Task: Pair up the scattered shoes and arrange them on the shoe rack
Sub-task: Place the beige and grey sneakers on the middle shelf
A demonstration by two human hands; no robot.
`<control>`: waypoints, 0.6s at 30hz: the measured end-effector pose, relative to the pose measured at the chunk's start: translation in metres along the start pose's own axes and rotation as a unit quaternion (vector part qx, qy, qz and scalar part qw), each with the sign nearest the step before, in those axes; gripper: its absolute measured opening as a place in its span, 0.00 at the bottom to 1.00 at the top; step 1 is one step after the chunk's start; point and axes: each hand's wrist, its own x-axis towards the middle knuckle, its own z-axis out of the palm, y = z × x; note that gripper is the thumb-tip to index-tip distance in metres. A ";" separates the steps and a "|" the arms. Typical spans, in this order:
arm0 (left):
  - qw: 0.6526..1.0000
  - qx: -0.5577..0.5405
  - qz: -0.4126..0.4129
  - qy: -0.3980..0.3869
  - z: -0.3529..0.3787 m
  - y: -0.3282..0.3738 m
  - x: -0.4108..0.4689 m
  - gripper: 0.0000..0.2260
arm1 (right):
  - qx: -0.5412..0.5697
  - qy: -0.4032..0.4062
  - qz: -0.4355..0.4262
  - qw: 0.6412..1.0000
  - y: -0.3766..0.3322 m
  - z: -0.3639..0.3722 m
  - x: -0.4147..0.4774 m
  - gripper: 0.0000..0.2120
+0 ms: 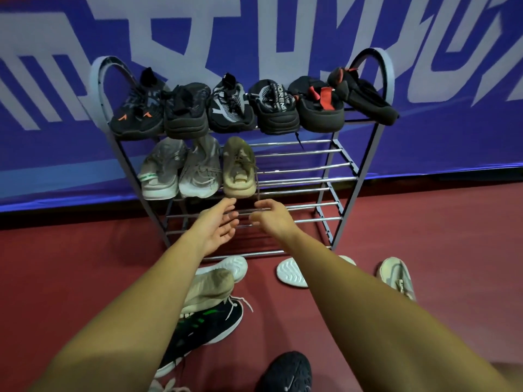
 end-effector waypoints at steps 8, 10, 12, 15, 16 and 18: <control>0.983 0.169 -0.024 0.065 -0.069 -0.053 -0.017 0.13 | -0.145 -0.063 0.062 0.985 0.059 0.032 -0.022 0.16; 0.977 0.199 -0.047 0.068 -0.090 -0.069 -0.019 0.12 | -0.158 -0.080 0.087 0.980 0.078 0.042 -0.024 0.19; 0.970 0.220 -0.068 0.074 -0.109 -0.083 -0.018 0.12 | -0.167 -0.093 0.105 0.976 0.095 0.054 -0.022 0.22; 0.966 0.227 -0.088 0.093 -0.133 -0.099 -0.011 0.11 | -0.186 -0.099 0.121 0.970 0.115 0.074 -0.015 0.24; 0.965 0.224 -0.093 0.097 -0.139 -0.103 -0.008 0.11 | -0.188 -0.103 0.127 0.968 0.119 0.082 -0.013 0.23; 0.965 0.219 -0.107 0.101 -0.147 -0.111 0.000 0.11 | -0.190 -0.119 0.145 0.964 0.126 0.098 -0.008 0.21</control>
